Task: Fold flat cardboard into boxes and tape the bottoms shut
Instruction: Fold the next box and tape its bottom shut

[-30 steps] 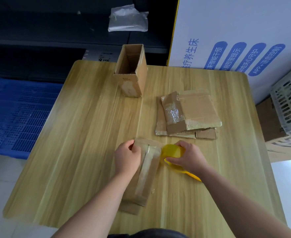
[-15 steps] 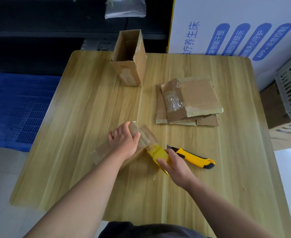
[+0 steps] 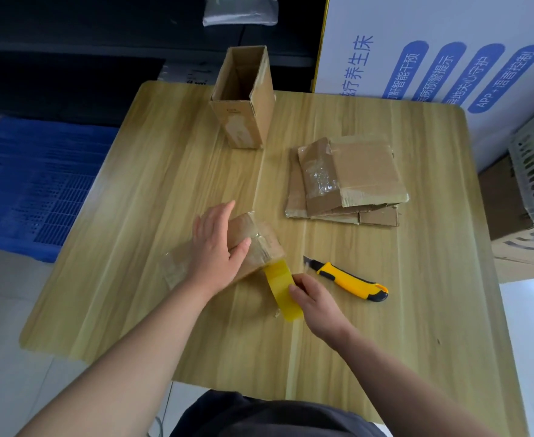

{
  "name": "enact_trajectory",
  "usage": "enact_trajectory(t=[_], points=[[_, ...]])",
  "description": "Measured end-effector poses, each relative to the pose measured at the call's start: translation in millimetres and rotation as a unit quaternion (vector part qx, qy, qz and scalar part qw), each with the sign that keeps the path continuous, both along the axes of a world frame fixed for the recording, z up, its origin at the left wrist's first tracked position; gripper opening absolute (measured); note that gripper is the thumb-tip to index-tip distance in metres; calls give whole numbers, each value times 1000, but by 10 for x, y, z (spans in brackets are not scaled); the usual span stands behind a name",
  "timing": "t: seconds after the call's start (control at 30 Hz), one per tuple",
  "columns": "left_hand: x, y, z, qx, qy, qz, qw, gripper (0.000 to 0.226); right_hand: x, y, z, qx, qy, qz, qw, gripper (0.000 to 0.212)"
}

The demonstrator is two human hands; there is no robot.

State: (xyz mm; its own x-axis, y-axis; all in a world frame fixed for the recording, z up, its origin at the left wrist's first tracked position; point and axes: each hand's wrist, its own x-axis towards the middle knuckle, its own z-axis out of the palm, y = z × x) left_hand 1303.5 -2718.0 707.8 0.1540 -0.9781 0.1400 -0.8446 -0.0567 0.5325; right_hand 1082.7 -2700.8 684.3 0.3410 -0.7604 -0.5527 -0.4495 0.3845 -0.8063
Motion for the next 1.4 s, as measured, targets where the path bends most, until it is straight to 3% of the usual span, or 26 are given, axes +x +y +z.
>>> enact_trajectory(t=[0.1, 0.2, 0.27, 0.33, 0.4, 0.5, 0.67, 0.8, 0.93, 1.0, 1.07, 1.2, 1.33, 1.4], points=[[-51, 204, 118, -58, -38, 32, 997, 56, -14, -2, 24, 13, -13, -5, 1000, 23], [-223, 477, 195, -78, -28, 27, 996, 30, -32, 10, 36, 26, -28, -12, 999, 21], [-380, 634, 198, -3, -13, -12, 1000, 20, -38, 21, 39, 29, -38, -16, 999, 22], [-532, 697, 130, 145, 2, -2, 989, 25, -42, 33, 55, 29, -48, -18, 998, 22], [-627, 674, 17, 221, 72, 76, 970, 28, -42, 43, 68, 33, -58, -22, 998, 23], [-734, 538, -36, 202, 221, 206, 932, 34, -17, 30, 98, 37, -90, -28, 995, 23], [-849, 368, -16, 192, 343, 286, 874, 39, 70, -16, 184, 26, -105, -21, 994, 26], [-788, 302, 0, 191, 471, 334, 794, 30, 70, 0, 148, 24, -102, 10, 994, 26], [-764, 271, 72, 221, 424, 301, 825, 15, -1, 2, 136, 3, -95, 48, 994, 27], [-743, 241, 91, 217, 399, 293, 841, 12, -86, -58, 90, -35, -45, 21, 998, 31], [-719, 207, 119, 214, 387, 287, 849, 14, -246, -175, -35, -116, 101, 3, 988, 40], [-655, 116, 121, 211, 363, 276, 864, 12, -621, -341, -301, -156, 357, 54, 919, 52], [-627, 40, 131, 211, 333, 259, 882, 13, -820, -387, -528, -153, 442, 129, 874, 40], [-622, 7, 137, 213, 327, 249, 886, 15, -852, -423, -558, -154, 440, 145, 873, 39]])
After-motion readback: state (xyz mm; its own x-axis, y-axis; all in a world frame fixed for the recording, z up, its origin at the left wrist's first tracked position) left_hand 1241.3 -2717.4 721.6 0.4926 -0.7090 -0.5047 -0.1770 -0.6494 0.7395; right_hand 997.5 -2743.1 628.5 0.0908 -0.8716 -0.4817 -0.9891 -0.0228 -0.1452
